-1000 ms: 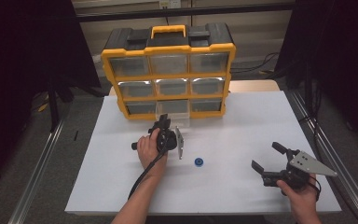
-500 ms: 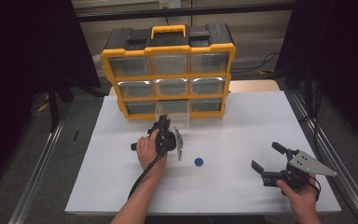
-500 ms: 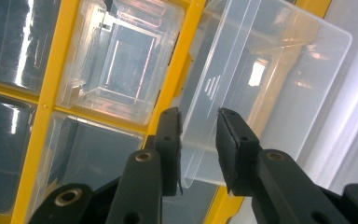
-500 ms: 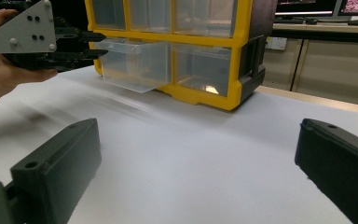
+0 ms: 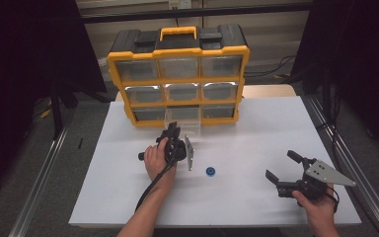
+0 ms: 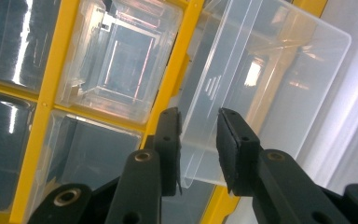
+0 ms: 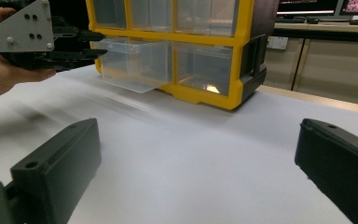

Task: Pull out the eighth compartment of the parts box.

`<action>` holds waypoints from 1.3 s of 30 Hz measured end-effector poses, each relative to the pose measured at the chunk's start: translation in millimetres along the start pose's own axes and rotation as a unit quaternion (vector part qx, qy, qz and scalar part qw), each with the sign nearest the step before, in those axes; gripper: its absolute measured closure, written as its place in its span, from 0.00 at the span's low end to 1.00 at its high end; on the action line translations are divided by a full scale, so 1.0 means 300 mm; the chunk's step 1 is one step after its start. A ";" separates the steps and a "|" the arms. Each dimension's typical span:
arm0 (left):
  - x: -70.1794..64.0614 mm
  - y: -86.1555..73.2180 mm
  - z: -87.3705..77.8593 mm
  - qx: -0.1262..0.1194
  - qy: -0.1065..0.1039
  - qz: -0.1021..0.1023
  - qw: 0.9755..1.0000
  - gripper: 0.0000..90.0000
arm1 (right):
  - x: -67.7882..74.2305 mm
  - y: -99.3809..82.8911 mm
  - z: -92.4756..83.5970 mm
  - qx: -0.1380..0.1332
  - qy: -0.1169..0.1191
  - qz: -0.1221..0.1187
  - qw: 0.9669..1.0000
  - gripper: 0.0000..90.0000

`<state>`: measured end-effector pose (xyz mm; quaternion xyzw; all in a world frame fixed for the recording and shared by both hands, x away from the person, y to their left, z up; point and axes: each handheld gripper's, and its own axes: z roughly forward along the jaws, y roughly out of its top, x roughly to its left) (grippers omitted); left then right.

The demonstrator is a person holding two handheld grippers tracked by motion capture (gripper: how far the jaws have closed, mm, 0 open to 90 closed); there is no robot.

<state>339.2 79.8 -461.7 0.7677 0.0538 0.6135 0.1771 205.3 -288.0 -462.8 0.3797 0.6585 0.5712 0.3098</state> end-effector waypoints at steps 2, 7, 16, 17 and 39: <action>-0.003 -0.001 0.001 -0.002 -0.004 -0.005 1.000 0.78 | 0.000 0.000 0.000 0.000 0.000 0.000 1.000 0.00; -0.009 0.000 0.001 0.001 -0.003 -0.010 1.000 0.77 | 0.000 0.000 0.000 0.001 0.000 0.001 1.000 0.00; -0.008 -0.002 0.000 -0.003 -0.007 -0.026 1.000 0.75 | 0.001 0.000 0.000 0.001 0.001 0.001 1.000 0.00; -0.009 -0.002 0.000 -0.004 -0.004 -0.030 1.000 0.74 | 0.001 0.000 0.000 0.001 0.001 0.001 1.000 0.00; -0.013 -0.031 -0.019 -0.018 -0.002 -0.204 0.979 0.42 | 0.002 0.000 0.000 0.001 0.001 0.001 1.000 0.00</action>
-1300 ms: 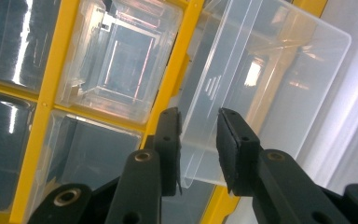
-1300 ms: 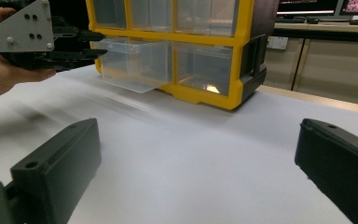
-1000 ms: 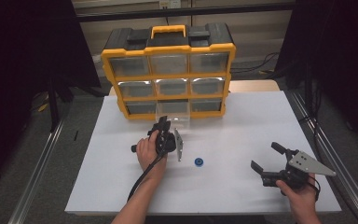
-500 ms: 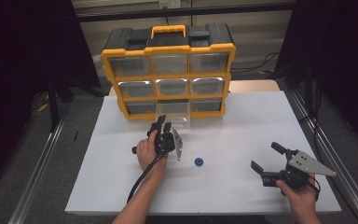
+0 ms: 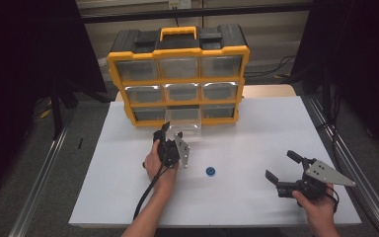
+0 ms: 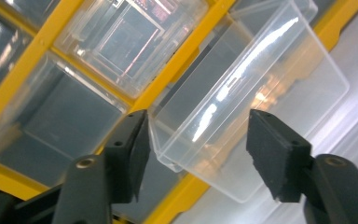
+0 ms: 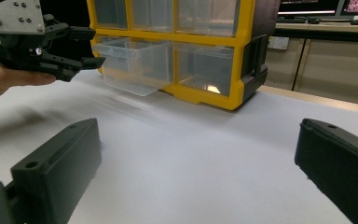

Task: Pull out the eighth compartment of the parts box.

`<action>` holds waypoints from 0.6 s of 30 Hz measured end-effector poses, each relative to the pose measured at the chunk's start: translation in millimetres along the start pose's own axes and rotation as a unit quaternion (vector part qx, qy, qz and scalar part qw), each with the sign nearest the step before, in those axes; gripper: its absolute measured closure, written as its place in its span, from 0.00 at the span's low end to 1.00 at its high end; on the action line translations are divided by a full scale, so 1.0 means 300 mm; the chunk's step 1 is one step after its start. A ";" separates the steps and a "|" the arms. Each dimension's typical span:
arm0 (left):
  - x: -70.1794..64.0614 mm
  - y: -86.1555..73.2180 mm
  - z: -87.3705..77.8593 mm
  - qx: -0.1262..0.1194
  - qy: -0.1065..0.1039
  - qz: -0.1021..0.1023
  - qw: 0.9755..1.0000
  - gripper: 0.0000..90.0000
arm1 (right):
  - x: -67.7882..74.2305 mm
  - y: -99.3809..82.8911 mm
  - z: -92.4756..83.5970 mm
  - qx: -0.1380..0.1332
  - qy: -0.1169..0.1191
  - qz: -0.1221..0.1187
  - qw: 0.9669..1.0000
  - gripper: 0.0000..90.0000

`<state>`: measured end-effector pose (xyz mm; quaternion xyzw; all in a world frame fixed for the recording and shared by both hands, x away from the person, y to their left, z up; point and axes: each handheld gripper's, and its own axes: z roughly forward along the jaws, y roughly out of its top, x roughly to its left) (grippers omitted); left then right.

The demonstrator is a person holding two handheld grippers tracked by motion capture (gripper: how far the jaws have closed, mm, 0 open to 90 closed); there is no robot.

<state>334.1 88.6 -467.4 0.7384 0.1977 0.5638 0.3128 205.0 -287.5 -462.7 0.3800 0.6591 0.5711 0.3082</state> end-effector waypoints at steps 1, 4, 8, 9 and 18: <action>0.003 0.000 -0.003 0.002 0.000 -0.014 1.000 0.39 | 0.000 0.000 0.000 0.000 0.000 0.000 1.000 0.00; 0.009 -0.004 -0.009 0.006 -0.005 -0.050 0.999 0.38 | 0.001 0.000 0.000 -0.003 0.001 0.001 1.000 0.00; 0.010 -0.013 -0.015 0.002 -0.015 -0.087 0.996 0.35 | 0.000 0.000 0.000 -0.003 0.001 0.000 1.000 0.00; 0.009 -0.014 -0.017 0.003 -0.017 -0.096 0.995 0.33 | 0.000 0.001 0.000 -0.003 0.001 0.001 1.000 0.00; 0.018 -0.027 -0.034 0.005 -0.031 -0.174 0.984 0.26 | 0.001 0.001 0.001 -0.002 0.000 0.000 1.000 0.00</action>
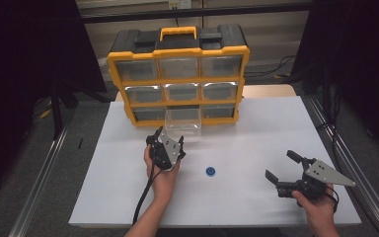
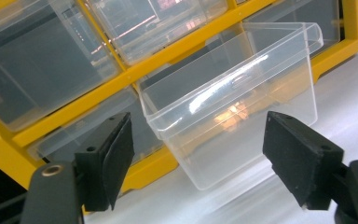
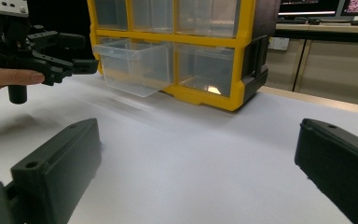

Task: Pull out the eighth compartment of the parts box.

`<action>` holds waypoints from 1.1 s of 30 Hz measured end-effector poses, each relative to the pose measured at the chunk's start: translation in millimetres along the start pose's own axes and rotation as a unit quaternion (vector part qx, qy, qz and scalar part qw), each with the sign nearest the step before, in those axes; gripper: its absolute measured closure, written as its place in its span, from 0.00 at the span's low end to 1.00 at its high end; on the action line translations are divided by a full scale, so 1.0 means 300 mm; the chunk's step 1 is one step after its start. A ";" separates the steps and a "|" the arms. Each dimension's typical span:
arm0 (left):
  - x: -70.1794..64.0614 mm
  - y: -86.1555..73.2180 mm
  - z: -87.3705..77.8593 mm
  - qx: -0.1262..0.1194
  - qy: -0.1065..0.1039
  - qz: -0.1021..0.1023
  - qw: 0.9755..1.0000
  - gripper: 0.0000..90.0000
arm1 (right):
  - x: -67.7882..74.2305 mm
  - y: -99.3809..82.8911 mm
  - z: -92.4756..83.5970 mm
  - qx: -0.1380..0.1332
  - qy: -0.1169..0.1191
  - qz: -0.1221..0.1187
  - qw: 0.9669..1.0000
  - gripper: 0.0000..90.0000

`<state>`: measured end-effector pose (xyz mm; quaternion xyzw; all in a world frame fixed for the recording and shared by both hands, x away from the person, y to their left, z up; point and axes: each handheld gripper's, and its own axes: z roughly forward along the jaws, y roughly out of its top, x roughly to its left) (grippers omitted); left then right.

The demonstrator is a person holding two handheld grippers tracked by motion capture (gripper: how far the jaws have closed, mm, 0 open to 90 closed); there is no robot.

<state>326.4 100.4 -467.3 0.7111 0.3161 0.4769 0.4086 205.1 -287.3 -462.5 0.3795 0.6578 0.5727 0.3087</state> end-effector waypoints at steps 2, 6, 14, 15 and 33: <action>0.003 0.000 -0.002 0.001 -0.006 -0.023 1.000 0.23 | 0.000 0.000 0.001 -0.001 0.001 0.001 1.000 0.00; 0.010 0.001 -0.013 0.001 -0.012 -0.050 0.999 0.21 | 0.000 0.000 0.005 -0.002 0.002 0.002 1.000 0.00; 0.021 -0.016 -0.024 0.009 -0.029 -0.090 0.996 0.17 | -0.003 -0.002 0.008 0.001 0.000 0.004 1.000 0.00; 0.021 -0.018 -0.026 0.013 -0.029 -0.098 0.995 0.17 | -0.003 -0.002 0.008 0.001 0.001 0.004 1.000 0.00; 0.031 -0.010 -0.048 0.004 -0.084 -0.171 0.982 0.09 | 0.001 -0.002 0.004 0.004 -0.002 0.009 1.000 0.00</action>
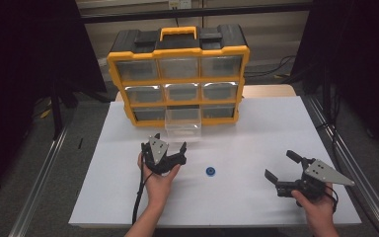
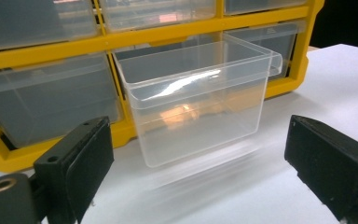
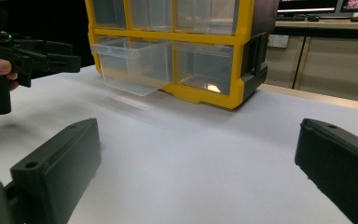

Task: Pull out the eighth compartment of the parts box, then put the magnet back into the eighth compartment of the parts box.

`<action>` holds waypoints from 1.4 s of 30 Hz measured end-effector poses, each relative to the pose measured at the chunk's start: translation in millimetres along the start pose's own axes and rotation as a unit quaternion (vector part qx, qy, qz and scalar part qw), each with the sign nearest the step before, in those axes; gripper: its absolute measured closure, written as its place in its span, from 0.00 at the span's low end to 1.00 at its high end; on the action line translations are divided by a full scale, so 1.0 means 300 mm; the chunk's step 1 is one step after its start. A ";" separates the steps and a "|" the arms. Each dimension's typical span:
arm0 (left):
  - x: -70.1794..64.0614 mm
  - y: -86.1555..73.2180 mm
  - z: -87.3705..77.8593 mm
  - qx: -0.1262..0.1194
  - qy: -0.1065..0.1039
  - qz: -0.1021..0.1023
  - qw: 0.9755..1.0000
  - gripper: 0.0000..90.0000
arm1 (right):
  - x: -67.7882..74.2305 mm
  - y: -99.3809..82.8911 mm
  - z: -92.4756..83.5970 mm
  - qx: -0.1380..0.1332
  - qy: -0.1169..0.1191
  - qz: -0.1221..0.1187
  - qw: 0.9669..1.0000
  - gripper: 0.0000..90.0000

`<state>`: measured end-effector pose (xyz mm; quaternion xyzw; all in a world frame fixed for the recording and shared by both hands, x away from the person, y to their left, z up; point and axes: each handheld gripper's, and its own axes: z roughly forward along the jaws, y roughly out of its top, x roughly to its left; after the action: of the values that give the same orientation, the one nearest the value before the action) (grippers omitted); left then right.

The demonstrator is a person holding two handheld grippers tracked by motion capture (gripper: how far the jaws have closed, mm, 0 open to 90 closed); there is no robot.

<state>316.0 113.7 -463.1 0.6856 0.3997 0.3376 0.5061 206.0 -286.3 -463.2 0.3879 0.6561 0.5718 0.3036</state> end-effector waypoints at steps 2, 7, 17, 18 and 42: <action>0.001 0.002 0.002 0.002 -0.009 -0.010 1.000 0.08 | -0.003 -0.001 -0.001 -0.001 0.000 -0.003 1.000 0.00; -0.003 0.004 0.004 0.000 -0.021 -0.023 1.000 0.08 | -0.007 0.000 -0.007 -0.002 -0.004 -0.002 1.000 0.00; -0.018 0.007 0.005 0.012 -0.059 -0.046 0.997 0.06 | -0.005 0.001 -0.010 0.000 0.001 -0.003 1.000 0.00; -0.020 0.007 0.005 0.015 -0.066 -0.047 0.997 0.05 | -0.005 0.001 -0.010 -0.001 0.001 -0.004 1.000 0.00; -0.083 -0.008 0.005 0.074 -0.168 -0.039 0.982 0.03 | -0.007 0.001 -0.009 0.000 0.005 -0.004 1.000 0.00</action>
<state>305.6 91.4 -467.3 0.7523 0.3590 0.1672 0.5265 204.9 -289.4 -462.7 0.3821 0.6590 0.5725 0.3031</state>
